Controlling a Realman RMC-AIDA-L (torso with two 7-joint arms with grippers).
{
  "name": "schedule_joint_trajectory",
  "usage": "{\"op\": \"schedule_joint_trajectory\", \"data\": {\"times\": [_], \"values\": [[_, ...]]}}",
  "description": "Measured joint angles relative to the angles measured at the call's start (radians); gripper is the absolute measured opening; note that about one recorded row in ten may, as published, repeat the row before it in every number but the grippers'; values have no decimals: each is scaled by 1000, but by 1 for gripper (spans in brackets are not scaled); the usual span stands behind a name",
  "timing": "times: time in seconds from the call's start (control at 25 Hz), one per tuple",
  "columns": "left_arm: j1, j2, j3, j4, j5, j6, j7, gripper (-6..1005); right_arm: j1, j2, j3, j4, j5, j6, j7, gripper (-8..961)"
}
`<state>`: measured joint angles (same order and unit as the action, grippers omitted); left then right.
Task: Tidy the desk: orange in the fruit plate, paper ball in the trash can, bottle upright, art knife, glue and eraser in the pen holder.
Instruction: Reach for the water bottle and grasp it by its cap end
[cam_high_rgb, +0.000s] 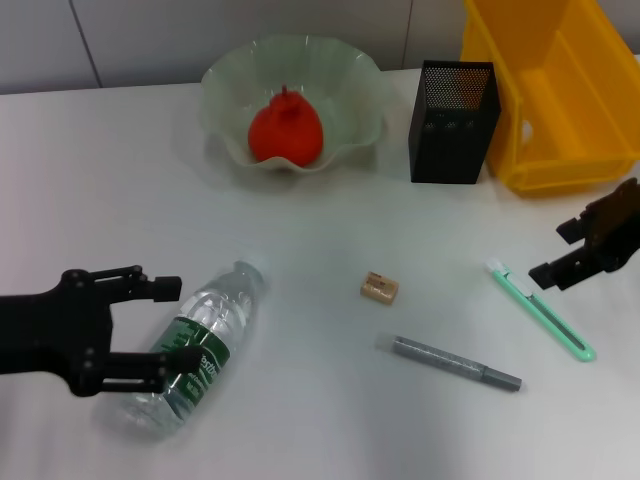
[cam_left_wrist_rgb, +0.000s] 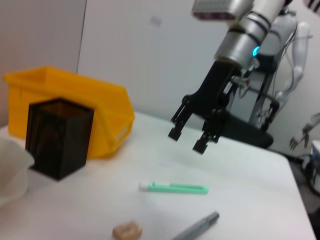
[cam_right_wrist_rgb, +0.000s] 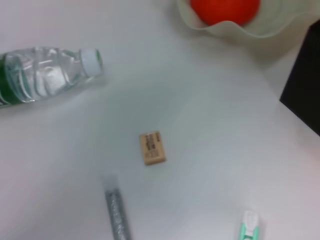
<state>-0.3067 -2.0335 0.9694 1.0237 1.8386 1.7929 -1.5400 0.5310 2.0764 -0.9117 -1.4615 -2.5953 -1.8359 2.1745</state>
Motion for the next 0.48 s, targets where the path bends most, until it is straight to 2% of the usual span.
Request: {"op": "schedule_joint_trajectory", "data": {"times": [0.04,0.12,0.48], "values": [[-1,-21,-3,73,50,-9,-71,838,-8,0,0,4,5,4,-11,768],[-5,-32,2,132,90,-12,-125,838,-20,2,0,8,15,8,-29,769],[-51,-32,23,261,188,-68,-413,838,-50,3,0,21,80,10,-84,769]]}}
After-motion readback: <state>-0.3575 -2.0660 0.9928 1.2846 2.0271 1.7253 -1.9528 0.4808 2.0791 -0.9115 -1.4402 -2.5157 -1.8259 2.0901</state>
